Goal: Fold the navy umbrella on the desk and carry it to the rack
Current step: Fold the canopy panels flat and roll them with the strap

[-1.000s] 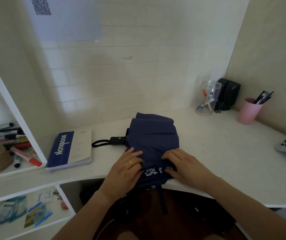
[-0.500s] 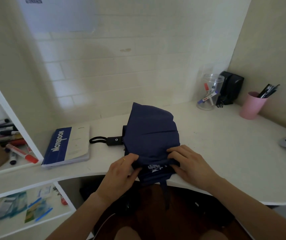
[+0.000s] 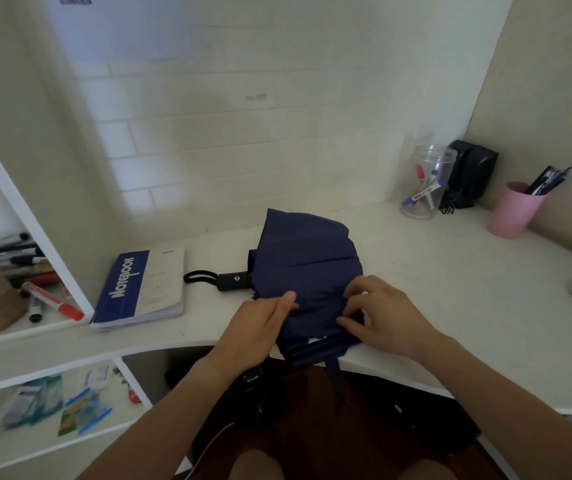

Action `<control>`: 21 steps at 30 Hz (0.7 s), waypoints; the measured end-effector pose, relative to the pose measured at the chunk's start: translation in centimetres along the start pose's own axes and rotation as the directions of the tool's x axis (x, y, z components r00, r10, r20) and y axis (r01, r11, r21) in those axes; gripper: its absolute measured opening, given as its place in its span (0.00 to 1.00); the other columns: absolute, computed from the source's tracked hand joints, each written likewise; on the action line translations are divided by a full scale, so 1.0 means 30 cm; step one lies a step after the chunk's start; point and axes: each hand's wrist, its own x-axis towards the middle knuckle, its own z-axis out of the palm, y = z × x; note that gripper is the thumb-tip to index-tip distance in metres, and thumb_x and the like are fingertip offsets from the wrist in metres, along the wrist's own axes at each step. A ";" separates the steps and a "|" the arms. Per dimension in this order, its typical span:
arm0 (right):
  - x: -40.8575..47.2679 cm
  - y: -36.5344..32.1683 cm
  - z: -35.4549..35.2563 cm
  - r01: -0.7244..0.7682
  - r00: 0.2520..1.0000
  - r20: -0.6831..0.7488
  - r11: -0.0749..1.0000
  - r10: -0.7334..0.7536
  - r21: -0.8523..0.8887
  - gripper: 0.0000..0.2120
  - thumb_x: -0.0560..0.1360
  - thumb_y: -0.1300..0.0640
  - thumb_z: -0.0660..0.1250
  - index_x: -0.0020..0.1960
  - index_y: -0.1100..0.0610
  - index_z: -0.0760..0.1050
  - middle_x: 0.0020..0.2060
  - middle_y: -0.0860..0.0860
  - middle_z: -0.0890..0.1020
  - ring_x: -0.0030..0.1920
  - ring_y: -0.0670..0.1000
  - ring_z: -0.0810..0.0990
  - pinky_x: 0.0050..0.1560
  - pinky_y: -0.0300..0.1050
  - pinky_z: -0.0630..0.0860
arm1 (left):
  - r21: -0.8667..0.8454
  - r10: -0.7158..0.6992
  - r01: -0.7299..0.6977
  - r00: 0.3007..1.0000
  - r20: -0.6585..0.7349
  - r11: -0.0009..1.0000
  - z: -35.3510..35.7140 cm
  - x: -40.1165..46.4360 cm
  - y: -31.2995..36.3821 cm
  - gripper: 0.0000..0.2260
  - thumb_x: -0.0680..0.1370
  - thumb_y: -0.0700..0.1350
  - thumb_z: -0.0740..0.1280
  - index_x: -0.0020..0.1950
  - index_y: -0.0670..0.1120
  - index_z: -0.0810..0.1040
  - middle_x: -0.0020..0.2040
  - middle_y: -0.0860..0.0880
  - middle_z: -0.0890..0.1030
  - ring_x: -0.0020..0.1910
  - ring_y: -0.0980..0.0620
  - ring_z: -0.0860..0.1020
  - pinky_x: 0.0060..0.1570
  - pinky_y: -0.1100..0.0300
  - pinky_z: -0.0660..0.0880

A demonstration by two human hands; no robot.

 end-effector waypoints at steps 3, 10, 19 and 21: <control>0.018 -0.002 -0.035 0.084 0.991 0.113 0.994 -0.075 -0.073 0.14 0.68 0.38 0.68 0.45 0.46 0.82 0.51 0.43 0.74 0.50 0.47 0.74 0.49 0.42 0.76 | 0.208 0.087 -0.099 0.994 0.065 0.973 0.003 0.037 0.004 0.11 0.83 0.50 0.65 0.58 0.47 0.84 0.48 0.51 0.86 0.46 0.55 0.81 0.52 0.57 0.77; 0.033 -0.026 -0.052 0.216 0.971 -0.075 0.967 -0.228 -0.134 0.14 0.80 0.45 0.62 0.50 0.52 0.83 0.53 0.46 0.80 0.54 0.49 0.76 0.55 0.47 0.76 | 0.644 0.376 -0.464 0.883 0.281 0.608 0.030 -0.007 -0.043 0.25 0.83 0.59 0.53 0.74 0.48 0.72 0.82 0.48 0.60 0.82 0.49 0.54 0.79 0.49 0.59; 0.066 0.048 0.066 0.098 0.913 0.407 0.987 -0.038 -0.127 0.37 0.77 0.28 0.38 0.80 0.42 0.35 0.80 0.41 0.36 0.78 0.43 0.29 0.80 0.51 0.39 | 0.624 0.168 -0.518 0.830 0.532 0.584 -0.025 0.114 -0.103 0.31 0.81 0.70 0.45 0.81 0.63 0.41 0.82 0.58 0.37 0.79 0.58 0.31 0.79 0.50 0.34; 0.058 0.020 0.073 0.045 0.904 0.428 0.990 0.016 -0.133 0.39 0.75 0.27 0.38 0.80 0.43 0.34 0.80 0.43 0.34 0.77 0.44 0.27 0.80 0.51 0.38 | 0.615 0.150 -0.538 0.810 0.567 0.576 -0.047 0.156 -0.109 0.31 0.81 0.70 0.48 0.81 0.64 0.41 0.82 0.58 0.37 0.79 0.57 0.31 0.79 0.50 0.33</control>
